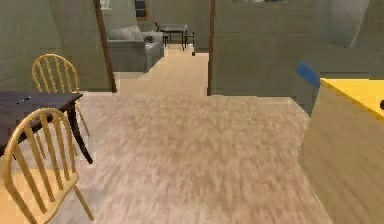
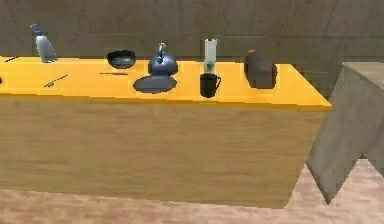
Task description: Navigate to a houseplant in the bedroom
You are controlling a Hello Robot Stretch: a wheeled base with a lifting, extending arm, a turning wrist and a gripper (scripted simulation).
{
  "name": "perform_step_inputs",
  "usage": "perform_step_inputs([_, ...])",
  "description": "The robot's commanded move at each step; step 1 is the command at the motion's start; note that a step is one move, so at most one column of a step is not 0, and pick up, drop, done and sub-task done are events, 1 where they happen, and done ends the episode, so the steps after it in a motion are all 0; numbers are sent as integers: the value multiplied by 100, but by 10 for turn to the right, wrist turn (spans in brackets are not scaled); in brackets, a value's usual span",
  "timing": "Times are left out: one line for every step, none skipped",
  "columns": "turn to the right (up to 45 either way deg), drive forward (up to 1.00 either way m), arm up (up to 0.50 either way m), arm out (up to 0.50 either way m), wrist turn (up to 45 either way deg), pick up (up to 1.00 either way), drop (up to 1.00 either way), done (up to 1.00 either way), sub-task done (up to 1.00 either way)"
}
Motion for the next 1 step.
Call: perform_step_inputs([0,100,0,0,0,0,0,0,0])
